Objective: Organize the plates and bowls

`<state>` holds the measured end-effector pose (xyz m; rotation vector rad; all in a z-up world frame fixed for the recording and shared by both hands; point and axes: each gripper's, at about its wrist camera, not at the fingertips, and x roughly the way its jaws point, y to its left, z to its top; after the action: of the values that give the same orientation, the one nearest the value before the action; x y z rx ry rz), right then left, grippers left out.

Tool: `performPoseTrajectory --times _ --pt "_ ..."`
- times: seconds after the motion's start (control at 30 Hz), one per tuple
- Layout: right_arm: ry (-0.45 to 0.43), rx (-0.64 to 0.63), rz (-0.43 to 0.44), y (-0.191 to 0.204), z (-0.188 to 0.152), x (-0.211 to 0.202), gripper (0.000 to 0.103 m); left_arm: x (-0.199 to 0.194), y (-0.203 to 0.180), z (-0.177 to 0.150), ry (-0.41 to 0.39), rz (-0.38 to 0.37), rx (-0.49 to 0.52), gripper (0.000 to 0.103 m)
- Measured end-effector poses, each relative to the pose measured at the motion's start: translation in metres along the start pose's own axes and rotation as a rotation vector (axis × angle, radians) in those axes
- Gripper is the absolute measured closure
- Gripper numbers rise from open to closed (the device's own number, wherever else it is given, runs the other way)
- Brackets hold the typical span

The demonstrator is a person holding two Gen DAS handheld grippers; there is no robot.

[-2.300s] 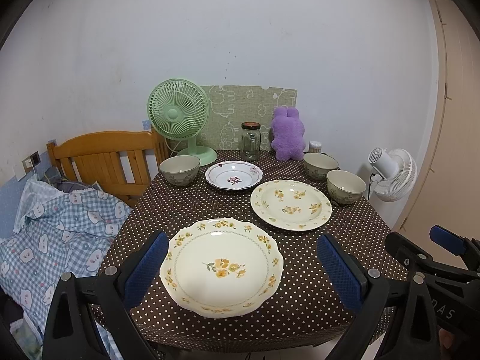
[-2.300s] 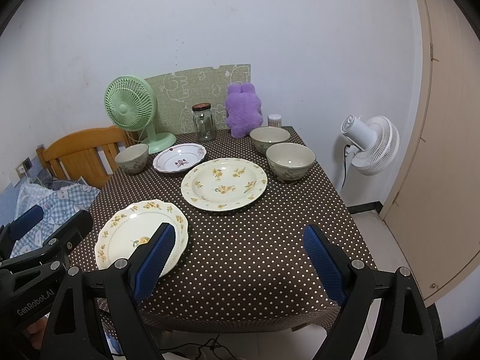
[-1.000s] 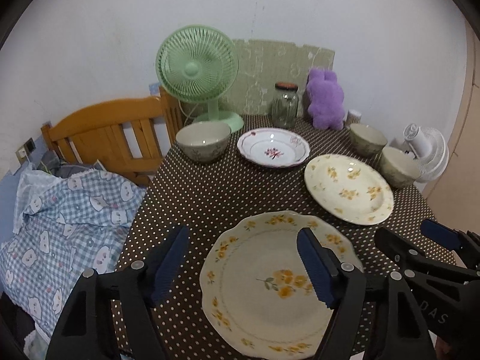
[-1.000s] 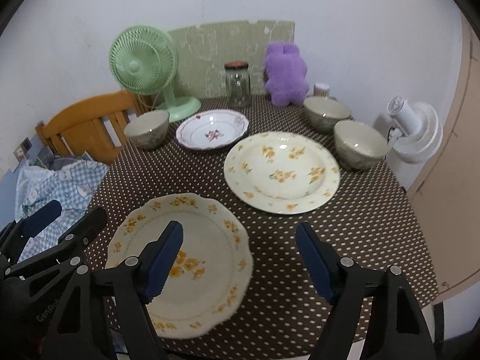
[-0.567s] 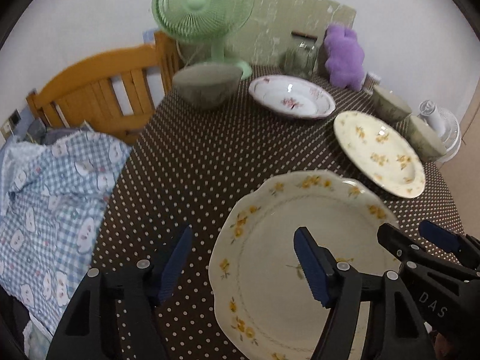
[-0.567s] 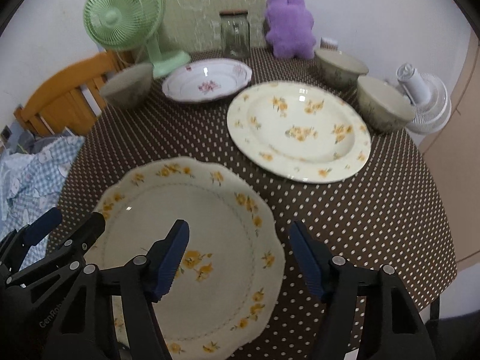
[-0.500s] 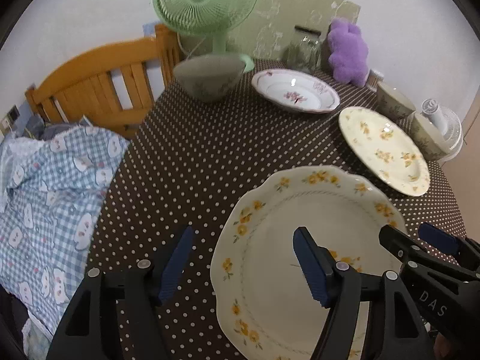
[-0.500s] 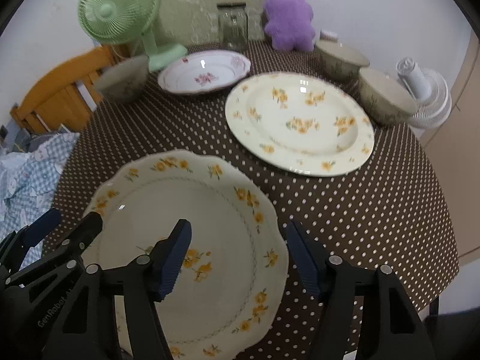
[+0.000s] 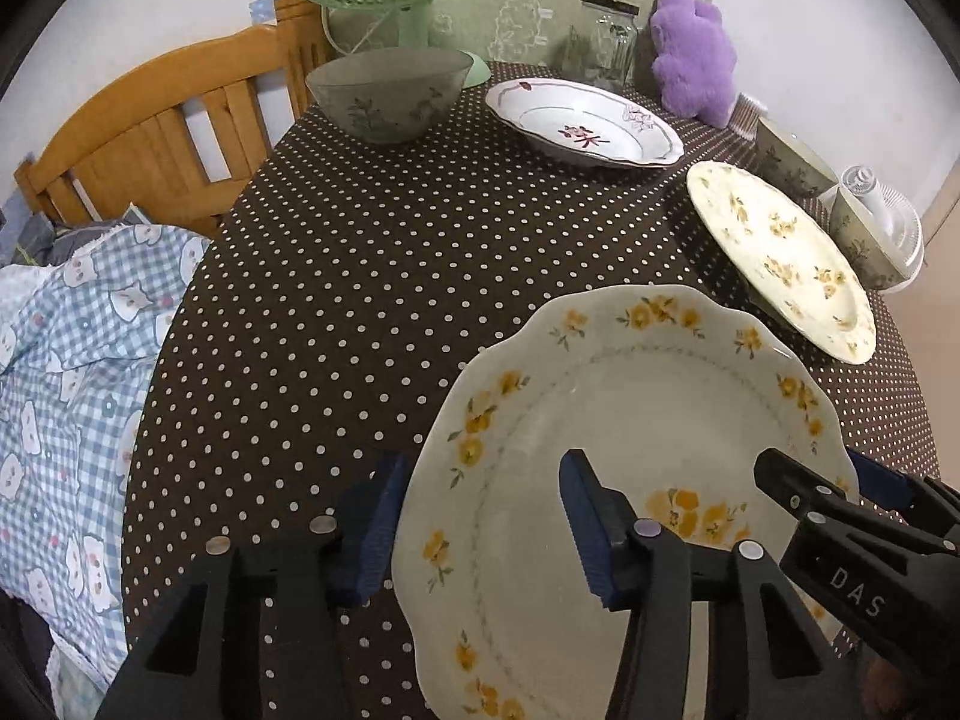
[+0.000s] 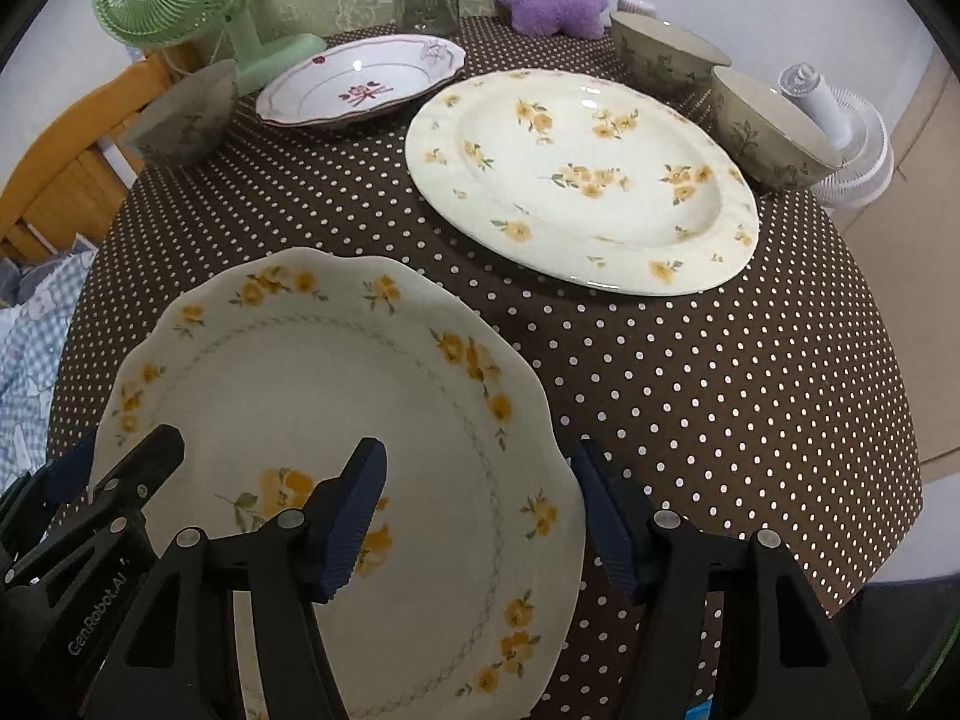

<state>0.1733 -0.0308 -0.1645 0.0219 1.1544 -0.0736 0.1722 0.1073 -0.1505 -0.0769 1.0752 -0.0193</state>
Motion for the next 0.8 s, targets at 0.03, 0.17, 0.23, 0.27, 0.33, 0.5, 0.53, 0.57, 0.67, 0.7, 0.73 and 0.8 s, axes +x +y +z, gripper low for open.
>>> performPoseTrajectory --times 0.03,0.17,0.23,0.27,0.33,0.5,0.53,0.57,0.67,0.7,0.73,0.8 --pt "0.007 -0.001 -0.003 0.0 0.001 0.002 0.036 0.0 -0.001 0.0 0.001 0.0 0.002 0.051" --pt "0.023 0.004 -0.015 0.002 0.006 0.006 0.035 0.002 -0.003 0.005 0.005 -0.016 0.012 0.046" --pt "0.028 0.006 -0.014 0.003 0.007 0.006 0.035 0.005 -0.002 0.008 0.006 -0.013 0.017 0.046" --pt "0.031 0.007 -0.016 0.004 0.008 0.006 0.035 0.006 -0.002 0.01 0.01 -0.01 0.017 0.046" --pt "0.035 0.008 -0.018 0.006 0.009 0.006 0.035 0.008 0.0 0.013 0.017 -0.01 0.019 0.046" --pt "0.057 0.033 -0.02 0.008 0.013 0.006 0.035 0.014 0.002 0.025 0.031 -0.022 0.036 0.046" --pt "0.06 0.039 -0.022 0.008 0.014 0.006 0.035 0.014 0.003 0.026 0.034 -0.025 0.042 0.046" --pt "0.063 0.046 -0.026 0.009 0.015 0.007 0.035 0.015 0.002 0.027 0.035 -0.027 0.047 0.046" --pt "0.067 0.055 -0.034 0.009 0.015 0.008 0.036 0.016 0.002 0.028 0.044 -0.031 0.051 0.044" --pt "0.068 0.056 -0.035 0.009 0.015 0.008 0.036 0.017 0.001 0.028 0.044 -0.038 0.053 0.041" --pt "0.072 0.057 -0.039 0.01 0.015 0.008 0.036 0.017 0.0 0.028 0.047 -0.048 0.054 0.036" --pt "0.076 0.048 -0.04 0.012 0.015 0.009 0.036 0.017 -0.002 0.028 0.049 -0.072 0.056 0.027"
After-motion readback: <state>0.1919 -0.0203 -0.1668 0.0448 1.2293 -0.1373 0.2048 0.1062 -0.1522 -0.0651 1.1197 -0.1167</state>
